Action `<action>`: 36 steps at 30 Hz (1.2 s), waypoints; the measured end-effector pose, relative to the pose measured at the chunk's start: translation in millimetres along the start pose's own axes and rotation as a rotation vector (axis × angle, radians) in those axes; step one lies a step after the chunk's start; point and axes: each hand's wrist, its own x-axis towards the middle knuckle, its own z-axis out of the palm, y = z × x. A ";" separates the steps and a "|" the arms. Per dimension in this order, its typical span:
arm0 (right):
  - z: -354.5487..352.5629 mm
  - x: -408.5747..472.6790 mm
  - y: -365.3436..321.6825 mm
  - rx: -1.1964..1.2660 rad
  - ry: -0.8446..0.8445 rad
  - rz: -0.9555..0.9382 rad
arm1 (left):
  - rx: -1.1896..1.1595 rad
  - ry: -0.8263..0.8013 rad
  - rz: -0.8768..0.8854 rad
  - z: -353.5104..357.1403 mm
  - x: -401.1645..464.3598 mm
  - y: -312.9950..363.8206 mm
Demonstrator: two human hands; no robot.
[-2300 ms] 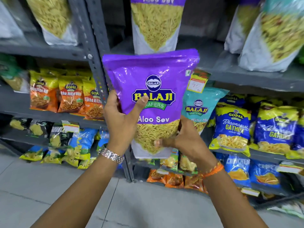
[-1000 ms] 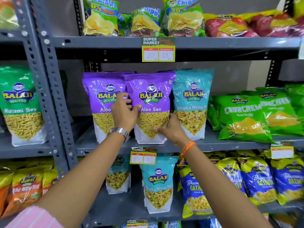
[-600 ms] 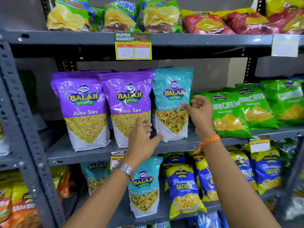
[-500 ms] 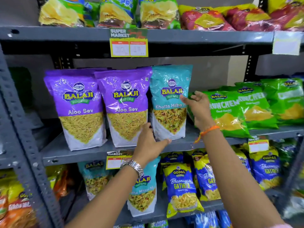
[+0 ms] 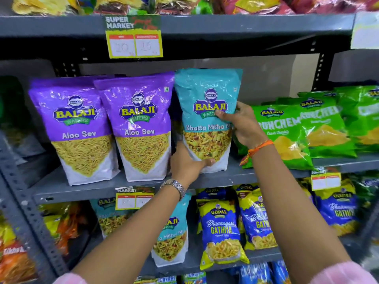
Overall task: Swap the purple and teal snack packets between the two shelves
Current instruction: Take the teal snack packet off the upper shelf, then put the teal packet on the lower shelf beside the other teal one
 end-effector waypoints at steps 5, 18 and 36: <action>-16.2 -29.1 -20.6 -0.006 0.055 -0.060 | 0.037 -0.014 0.094 0.0 -15.2 5.8; 60.7 -185.0 -48.9 -0.067 -0.011 -0.201 | -0.193 -0.124 0.018 -113.2 -127.5 -42.7; 232.0 -258.5 233.8 -0.146 -0.201 0.245 | -0.086 -0.079 -0.474 -230.7 -210.7 -324.4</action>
